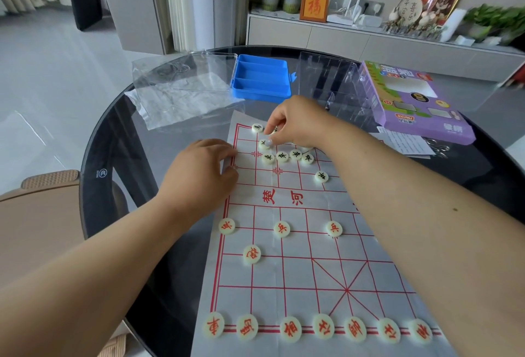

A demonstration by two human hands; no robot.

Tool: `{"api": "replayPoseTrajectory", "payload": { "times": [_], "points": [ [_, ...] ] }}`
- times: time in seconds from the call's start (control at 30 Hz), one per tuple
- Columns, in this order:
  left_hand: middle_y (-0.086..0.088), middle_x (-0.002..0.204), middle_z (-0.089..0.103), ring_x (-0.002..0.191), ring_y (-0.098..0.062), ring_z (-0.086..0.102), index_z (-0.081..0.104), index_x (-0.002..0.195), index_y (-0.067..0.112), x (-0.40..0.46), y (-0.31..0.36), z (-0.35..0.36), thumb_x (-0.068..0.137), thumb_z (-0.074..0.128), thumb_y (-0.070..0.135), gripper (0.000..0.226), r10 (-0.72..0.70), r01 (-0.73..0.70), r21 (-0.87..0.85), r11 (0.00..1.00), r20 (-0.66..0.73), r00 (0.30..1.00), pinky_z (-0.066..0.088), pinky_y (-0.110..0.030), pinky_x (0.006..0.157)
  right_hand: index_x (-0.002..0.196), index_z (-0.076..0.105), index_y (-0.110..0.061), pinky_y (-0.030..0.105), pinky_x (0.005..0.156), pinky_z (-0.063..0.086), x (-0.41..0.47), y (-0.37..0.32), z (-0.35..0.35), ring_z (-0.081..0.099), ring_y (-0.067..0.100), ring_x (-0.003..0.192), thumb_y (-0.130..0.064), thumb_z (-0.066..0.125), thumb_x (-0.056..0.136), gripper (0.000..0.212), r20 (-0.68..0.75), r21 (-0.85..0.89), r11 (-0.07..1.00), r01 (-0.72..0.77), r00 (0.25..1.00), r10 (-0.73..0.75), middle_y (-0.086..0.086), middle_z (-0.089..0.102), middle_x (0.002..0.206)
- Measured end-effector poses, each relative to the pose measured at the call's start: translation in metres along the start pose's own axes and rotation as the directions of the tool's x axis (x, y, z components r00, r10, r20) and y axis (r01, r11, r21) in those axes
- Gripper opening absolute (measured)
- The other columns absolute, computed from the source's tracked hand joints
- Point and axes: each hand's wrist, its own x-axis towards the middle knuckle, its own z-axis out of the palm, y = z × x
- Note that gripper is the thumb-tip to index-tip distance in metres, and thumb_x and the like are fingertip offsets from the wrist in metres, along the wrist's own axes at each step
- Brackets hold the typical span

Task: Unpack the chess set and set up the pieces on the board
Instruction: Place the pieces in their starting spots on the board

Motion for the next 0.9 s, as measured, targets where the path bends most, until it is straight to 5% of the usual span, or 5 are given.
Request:
{"api": "replayPoseTrajectory", "payload": {
  "times": [0.47, 0.57, 0.9],
  "points": [
    [0.009, 0.134, 0.052, 0.124, -0.012, 0.043, 0.059, 0.127, 0.023, 0.001, 0.0, 0.001, 0.09, 0.052, 0.021, 0.038, 0.005, -0.005, -0.001, 1.0, -0.007, 1.0, 0.038, -0.026, 0.098, 0.092, 0.072, -0.027, 0.021, 0.057, 0.037, -0.028, 0.009, -0.018, 0.047, 0.009, 0.066, -0.023, 0.08, 0.073, 0.022, 0.165, 0.013, 0.998, 0.066, 0.984, -0.067, -0.007, 0.051, 0.074],
    [0.009, 0.135, 0.052, 0.124, -0.012, 0.043, 0.059, 0.128, 0.024, 0.001, 0.0, 0.001, 0.09, 0.052, 0.022, 0.038, 0.008, -0.008, 0.004, 1.0, -0.005, 1.0, 0.038, -0.026, 0.098, 0.094, 0.07, -0.031, 0.028, 0.064, 0.041, -0.028, 0.005, -0.007, 0.049, 0.013, 0.074, -0.031, 0.081, 0.071, 0.026, 0.131, 0.009, 0.994, 0.107, 0.986, -0.108, -0.006, 0.051, 0.081],
    [0.009, 0.135, 0.052, 0.122, -0.011, 0.044, 0.058, 0.128, 0.025, 0.002, -0.001, 0.001, 0.09, 0.052, 0.024, 0.038, -0.002, 0.002, 0.007, 1.0, -0.005, 1.0, 0.04, -0.027, 0.098, 0.087, 0.07, -0.028, 0.023, 0.064, 0.04, -0.021, -0.009, 0.009, 0.049, 0.008, 0.076, -0.037, 0.076, 0.075, 0.017, -0.027, 0.044, 0.989, 0.14, 0.99, -0.139, -0.011, 0.049, 0.08]
  ]
}}
